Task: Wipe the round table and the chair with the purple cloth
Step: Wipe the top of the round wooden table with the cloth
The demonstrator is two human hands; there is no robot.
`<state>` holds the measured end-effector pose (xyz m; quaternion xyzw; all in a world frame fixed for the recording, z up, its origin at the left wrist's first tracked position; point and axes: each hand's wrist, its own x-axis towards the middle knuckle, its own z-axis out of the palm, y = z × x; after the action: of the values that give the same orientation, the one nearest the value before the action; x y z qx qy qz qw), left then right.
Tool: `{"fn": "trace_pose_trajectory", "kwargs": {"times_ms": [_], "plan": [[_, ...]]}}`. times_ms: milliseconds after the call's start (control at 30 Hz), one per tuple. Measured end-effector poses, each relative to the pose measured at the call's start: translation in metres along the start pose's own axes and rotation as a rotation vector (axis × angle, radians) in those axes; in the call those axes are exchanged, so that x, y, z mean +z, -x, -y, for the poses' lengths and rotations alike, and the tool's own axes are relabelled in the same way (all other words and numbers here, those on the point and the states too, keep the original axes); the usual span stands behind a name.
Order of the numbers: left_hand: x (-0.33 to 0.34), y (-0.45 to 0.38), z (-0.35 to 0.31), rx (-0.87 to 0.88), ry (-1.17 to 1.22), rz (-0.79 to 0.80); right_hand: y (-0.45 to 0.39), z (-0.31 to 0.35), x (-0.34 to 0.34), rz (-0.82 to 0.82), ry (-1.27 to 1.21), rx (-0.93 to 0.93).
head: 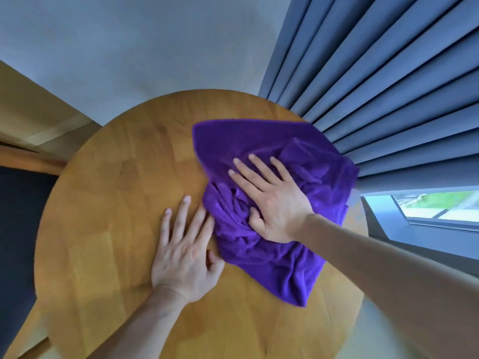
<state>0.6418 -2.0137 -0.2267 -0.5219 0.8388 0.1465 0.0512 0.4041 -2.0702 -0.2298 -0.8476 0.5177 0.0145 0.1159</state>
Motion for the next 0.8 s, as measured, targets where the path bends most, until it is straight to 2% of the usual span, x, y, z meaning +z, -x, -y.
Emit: {"fn": "trace_pose_trajectory", "kwargs": {"times_ms": [67, 100, 133, 267, 333, 400, 433, 500, 733, 800], "plan": [[0.002, 0.000, 0.001, -0.010, -0.006, -0.014, -0.011, -0.021, -0.005, 0.043, 0.014, -0.164], [0.002, 0.000, 0.002, -0.018, -0.006, -0.021, -0.018, -0.026, -0.006, 0.033, 0.005, -0.135], [0.003, 0.001, 0.001, -0.025, -0.008, -0.026, -0.024, -0.027, -0.005, 0.000, -0.018, -0.027], [0.003, 0.001, 0.002, -0.024, -0.022, -0.019, -0.054, -0.017, -0.003, -0.172, -0.096, 0.712], [0.003, 0.000, 0.003, -0.022, -0.025, -0.016, -0.074, 0.000, -0.004, -0.198, -0.163, 0.912], [0.003, 0.001, 0.004, -0.027, -0.026, -0.011, -0.090, 0.024, -0.007, -0.232, -0.249, 1.000], [0.002, 0.001, 0.003, -0.027, -0.021, -0.010, -0.093, 0.034, -0.006, -0.238, -0.268, 0.988], [0.002, 0.001, 0.003, -0.030, -0.019, -0.002, -0.091, 0.047, -0.002, -0.189, -0.259, 0.852], [0.004, 0.003, 0.003, -0.111, 0.069, -0.077, -0.022, 0.009, -0.010, 0.073, -0.062, 0.010], [0.005, 0.002, 0.004, -0.124, 0.092, -0.104, -0.005, -0.015, -0.013, 0.111, 0.049, -0.091]]}}
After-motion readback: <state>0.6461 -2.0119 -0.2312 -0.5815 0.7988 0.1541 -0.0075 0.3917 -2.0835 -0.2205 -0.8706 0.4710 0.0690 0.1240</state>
